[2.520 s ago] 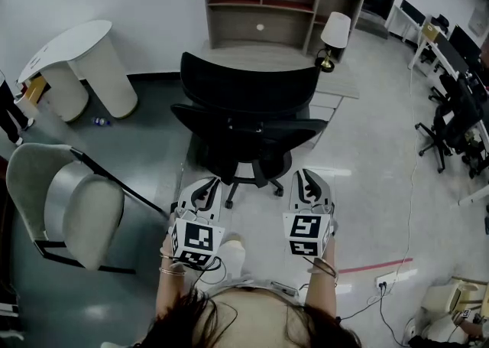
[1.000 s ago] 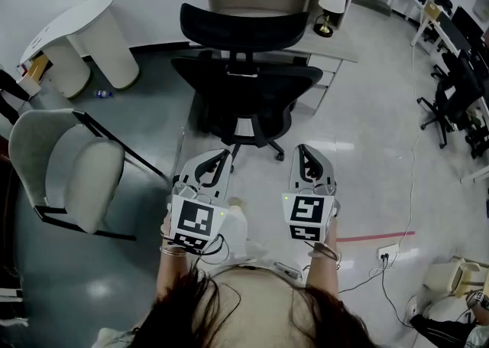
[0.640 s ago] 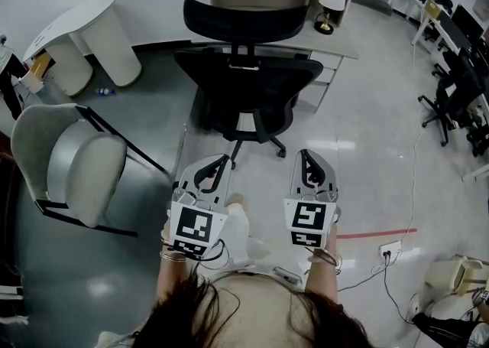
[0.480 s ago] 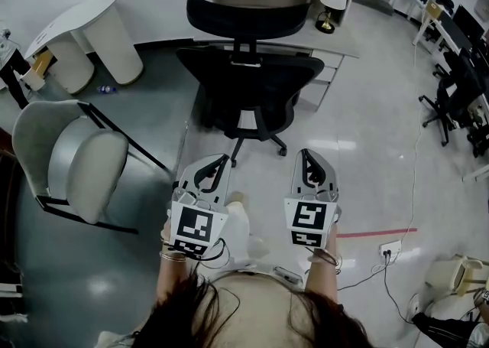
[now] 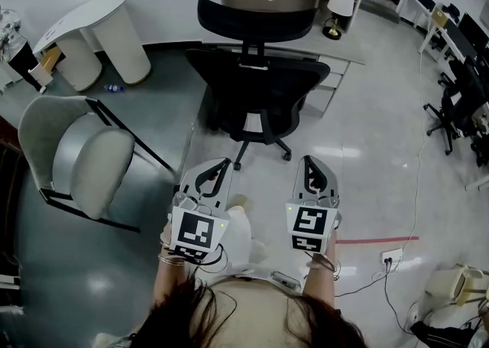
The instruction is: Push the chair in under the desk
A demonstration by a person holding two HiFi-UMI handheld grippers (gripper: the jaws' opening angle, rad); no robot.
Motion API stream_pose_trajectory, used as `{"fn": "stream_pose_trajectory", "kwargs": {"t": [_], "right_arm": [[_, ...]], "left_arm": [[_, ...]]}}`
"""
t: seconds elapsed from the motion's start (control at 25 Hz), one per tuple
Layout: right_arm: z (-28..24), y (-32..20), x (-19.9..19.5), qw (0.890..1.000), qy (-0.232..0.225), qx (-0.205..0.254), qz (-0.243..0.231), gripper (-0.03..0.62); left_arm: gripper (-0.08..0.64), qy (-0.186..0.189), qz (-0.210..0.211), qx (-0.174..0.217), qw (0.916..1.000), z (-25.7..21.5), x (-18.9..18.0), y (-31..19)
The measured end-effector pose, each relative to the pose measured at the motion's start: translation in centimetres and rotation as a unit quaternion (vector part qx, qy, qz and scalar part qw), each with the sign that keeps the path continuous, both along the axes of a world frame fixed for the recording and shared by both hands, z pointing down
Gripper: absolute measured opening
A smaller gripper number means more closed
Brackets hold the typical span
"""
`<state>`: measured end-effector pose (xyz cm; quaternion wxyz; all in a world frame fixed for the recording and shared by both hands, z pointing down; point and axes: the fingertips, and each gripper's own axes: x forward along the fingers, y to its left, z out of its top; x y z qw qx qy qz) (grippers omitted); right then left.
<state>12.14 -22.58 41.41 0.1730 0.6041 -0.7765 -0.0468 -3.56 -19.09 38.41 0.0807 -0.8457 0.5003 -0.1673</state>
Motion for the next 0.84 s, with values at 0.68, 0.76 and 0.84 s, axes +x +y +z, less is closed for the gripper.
{"fn": "stream_pose_trajectory", "kwargs": {"t": [0.68,0.76,0.84], "right_arm": [[1.1,0.1,0.8,1.0,-0.007,-0.01,0.003,0.023],[1.1,-0.2,1.3,1.0,-0.009,-0.009,0.006,0.023],[1.0,-0.4,1.7,1.0,-0.01,-0.009,0.008,0.023]], "left_arm": [[0.012,0.009,0.007,-0.011,0.9999,-0.1,0.2,1.1],[0.012,0.006,0.011,-0.01,0.9999,-0.1,0.6,0.9],[0.012,0.0,0.015,-0.01,0.9998,0.0,1.0,0.6]]}}
